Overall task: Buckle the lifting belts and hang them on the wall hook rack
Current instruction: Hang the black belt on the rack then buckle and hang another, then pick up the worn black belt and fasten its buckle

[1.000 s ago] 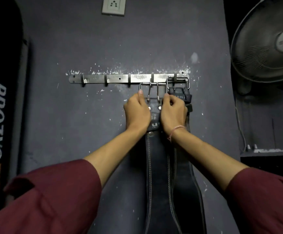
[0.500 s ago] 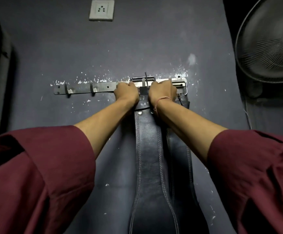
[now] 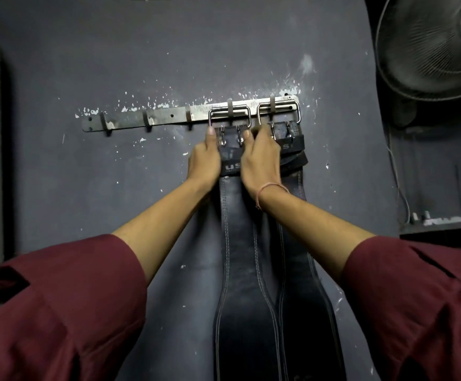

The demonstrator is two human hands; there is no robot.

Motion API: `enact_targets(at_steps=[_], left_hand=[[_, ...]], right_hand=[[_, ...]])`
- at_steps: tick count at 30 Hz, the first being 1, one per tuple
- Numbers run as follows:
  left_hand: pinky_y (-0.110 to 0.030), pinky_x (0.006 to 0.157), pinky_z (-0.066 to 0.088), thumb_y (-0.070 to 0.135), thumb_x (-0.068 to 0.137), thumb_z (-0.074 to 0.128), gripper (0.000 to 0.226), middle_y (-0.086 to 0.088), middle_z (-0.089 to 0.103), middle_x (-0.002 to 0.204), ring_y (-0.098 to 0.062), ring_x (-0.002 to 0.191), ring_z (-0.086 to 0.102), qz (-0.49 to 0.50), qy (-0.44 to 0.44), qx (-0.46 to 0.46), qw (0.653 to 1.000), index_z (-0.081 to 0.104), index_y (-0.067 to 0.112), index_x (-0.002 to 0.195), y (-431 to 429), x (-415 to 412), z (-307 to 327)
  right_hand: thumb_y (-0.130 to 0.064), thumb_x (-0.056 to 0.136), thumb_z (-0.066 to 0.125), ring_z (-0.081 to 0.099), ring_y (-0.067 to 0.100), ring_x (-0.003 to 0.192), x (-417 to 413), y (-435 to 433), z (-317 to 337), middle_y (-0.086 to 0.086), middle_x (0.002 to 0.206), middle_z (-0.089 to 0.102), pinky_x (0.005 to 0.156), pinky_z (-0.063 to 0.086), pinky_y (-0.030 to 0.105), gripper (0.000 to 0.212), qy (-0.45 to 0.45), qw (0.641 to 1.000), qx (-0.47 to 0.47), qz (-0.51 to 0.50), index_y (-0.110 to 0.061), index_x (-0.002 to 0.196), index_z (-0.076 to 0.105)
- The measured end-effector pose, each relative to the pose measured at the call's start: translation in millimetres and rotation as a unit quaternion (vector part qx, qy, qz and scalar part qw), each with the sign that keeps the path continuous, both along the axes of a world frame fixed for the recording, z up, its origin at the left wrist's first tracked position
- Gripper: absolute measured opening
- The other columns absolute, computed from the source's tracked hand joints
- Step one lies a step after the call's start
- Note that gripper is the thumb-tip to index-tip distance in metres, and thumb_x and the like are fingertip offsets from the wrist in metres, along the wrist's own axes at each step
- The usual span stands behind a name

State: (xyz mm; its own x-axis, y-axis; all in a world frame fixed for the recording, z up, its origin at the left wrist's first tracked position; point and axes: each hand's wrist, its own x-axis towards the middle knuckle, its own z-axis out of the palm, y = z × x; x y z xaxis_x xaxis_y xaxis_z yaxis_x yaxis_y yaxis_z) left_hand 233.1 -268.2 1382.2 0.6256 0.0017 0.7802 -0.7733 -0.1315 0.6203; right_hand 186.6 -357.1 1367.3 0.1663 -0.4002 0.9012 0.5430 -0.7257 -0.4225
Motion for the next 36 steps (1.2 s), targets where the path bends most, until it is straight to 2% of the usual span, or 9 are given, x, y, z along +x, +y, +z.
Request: enact_targets(at_steps=[2, 5, 9, 16, 19, 25, 30, 33, 36], left_hand=[[-0.031, 0.089, 0.044, 0.051, 0.104, 0.025, 0.062, -0.005, 0.066, 0.106, -0.022, 0.099, 0.059, 0.003, 0.020, 0.020, 1.000, 0.067, 0.006, 0.113, 5, -9, -28], [-0.035, 0.089, 0.044, 0.045, 0.105, 0.031, 0.052, -0.015, 0.068, 0.115, -0.030, 0.109, 0.061, 0.004, 0.013, 0.053, 0.999, 0.064, 0.006, 0.114, 13, -12, -74], [-0.037, 0.091, 0.047, 0.033, 0.104, 0.044, 0.034, -0.015, 0.069, 0.114, -0.031, 0.110, 0.061, -0.012, 0.027, 0.081, 0.996, 0.062, 0.006, 0.111, 23, -22, -141], [-0.035, 0.100, 0.046, 0.022, 0.098, 0.055, 0.024, -0.004, 0.054, 0.120, -0.023, 0.111, 0.056, -0.026, 0.049, 0.033, 0.998, 0.060, 0.015, 0.121, 51, -72, -264], [-0.037, 0.094, 0.051, 0.016, 0.096, 0.054, 0.021, -0.003, 0.058, 0.114, -0.020, 0.103, 0.059, -0.042, 0.086, -0.022, 0.995, 0.060, 0.017, 0.116, 59, -102, -319], [-0.022, 0.073, 0.055, 0.018, 0.098, 0.055, 0.011, -0.004, 0.071, 0.096, -0.014, 0.088, 0.068, -0.187, 0.248, 0.012, 0.950, 0.065, 0.014, 0.097, 85, -181, -453], [-0.026, 0.072, 0.053, 0.013, 0.097, 0.054, 0.012, -0.005, 0.070, 0.089, -0.018, 0.084, 0.066, -0.163, 0.380, 0.032, 0.910, 0.065, 0.011, 0.096, 116, -232, -575], [-0.017, 0.069, 0.045, 0.013, 0.097, 0.054, 0.012, 0.004, 0.063, 0.080, -0.008, 0.075, 0.057, -0.153, 0.425, 0.061, 0.890, 0.065, 0.011, 0.092, 132, -256, -635], [-0.025, 0.067, 0.042, 0.012, 0.095, 0.057, 0.013, 0.004, 0.061, 0.074, -0.009, 0.068, 0.052, -0.122, 0.477, 0.071, 0.868, 0.063, 0.013, 0.083, 146, -273, -686]], right_hand=[[-0.016, 0.104, 0.041, 0.058, 0.033, 0.101, -3, 0, -27, 0.024, 0.118, 0.061, 0.077, 0.034, 0.020, 0.030, -0.026, 0.999, -0.044, 0.009, 0.006, 0.123, 0.050], [-0.013, 0.103, 0.042, 0.050, 0.023, 0.125, -9, 1, -77, 0.017, 0.140, 0.052, 0.097, 0.027, 0.004, 0.043, 0.001, 0.996, -0.085, 0.007, 0.000, 0.144, 0.040], [-0.007, 0.098, 0.051, 0.055, 0.025, 0.124, -29, 7, -142, 0.015, 0.136, 0.058, 0.102, 0.032, 0.013, 0.041, 0.043, 0.997, -0.060, -0.003, -0.001, 0.138, 0.049], [-0.011, 0.098, 0.055, 0.060, 0.014, 0.115, -96, 42, -251, 0.003, 0.124, 0.065, 0.102, 0.049, 0.035, 0.030, 0.143, 0.989, 0.032, 0.007, -0.009, 0.128, 0.058], [-0.012, 0.098, 0.054, 0.060, 0.011, 0.112, -127, 63, -298, 0.001, 0.121, 0.066, 0.100, 0.048, 0.026, 0.028, 0.205, 0.978, 0.048, -0.001, -0.010, 0.126, 0.060], [-0.012, 0.097, 0.055, 0.062, -0.006, 0.098, -194, 105, -415, -0.005, 0.109, 0.068, 0.084, 0.045, 0.003, 0.025, 0.318, 0.939, 0.125, 0.031, -0.013, 0.122, 0.061], [-0.008, 0.097, 0.054, 0.068, 0.011, 0.099, -243, 123, -525, 0.001, 0.105, 0.070, 0.091, 0.057, 0.034, 0.023, 0.392, 0.891, 0.223, 0.043, -0.014, 0.118, 0.060], [-0.006, 0.097, 0.054, 0.070, 0.016, 0.095, -264, 131, -578, 0.003, 0.102, 0.071, 0.087, 0.059, 0.040, 0.018, 0.442, 0.854, 0.264, 0.076, -0.013, 0.113, 0.062], [0.002, 0.096, 0.052, 0.070, 0.027, 0.092, -278, 136, -621, 0.010, 0.097, 0.071, 0.084, 0.059, 0.045, 0.021, 0.493, 0.811, 0.300, 0.098, -0.012, 0.106, 0.064]])
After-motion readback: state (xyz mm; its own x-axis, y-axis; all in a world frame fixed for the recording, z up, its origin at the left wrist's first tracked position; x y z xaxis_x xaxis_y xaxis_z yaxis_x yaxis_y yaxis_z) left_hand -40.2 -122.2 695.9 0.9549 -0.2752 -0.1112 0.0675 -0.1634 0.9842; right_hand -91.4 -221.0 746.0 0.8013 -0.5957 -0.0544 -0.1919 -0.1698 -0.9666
